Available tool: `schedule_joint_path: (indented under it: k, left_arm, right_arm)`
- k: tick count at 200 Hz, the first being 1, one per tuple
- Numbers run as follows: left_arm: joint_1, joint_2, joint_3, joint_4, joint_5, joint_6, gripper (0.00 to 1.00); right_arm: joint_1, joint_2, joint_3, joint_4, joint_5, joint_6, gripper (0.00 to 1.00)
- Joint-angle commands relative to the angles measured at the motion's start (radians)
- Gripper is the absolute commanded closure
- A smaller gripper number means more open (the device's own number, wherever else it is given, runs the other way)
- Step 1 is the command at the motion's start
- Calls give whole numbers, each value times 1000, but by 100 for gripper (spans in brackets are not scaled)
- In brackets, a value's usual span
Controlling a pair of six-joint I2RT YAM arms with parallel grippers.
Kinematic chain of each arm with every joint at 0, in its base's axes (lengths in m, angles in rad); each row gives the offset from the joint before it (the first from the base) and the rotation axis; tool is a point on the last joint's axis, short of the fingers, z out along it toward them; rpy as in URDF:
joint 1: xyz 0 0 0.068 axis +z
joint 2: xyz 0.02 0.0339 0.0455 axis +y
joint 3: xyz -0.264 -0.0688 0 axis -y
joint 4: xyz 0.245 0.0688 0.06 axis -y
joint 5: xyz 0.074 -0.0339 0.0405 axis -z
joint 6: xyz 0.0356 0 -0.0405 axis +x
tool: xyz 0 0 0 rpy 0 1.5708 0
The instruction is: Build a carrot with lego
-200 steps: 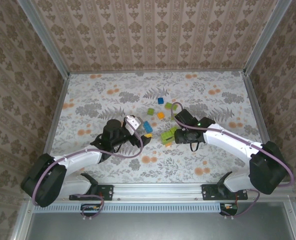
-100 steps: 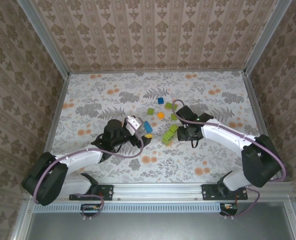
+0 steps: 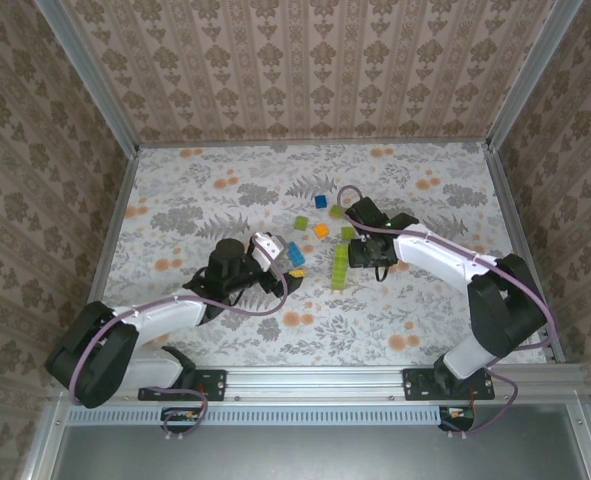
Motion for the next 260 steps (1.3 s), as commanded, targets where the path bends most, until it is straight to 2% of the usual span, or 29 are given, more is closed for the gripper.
schedule_joint_path:
  k: [1,170,260]
  left_arm:
    - [8,11,32,23,22,-14,0]
    - [8,51,57,5,36,-4,0]
    - [8,55,63,-2,42,-3,0]
  right_arm:
    - [-4,28,47,7,19,-26,47]
    - [-7,188,201,41,-19,-84,48]
    - [-49,173,216,11,11,-90,47]
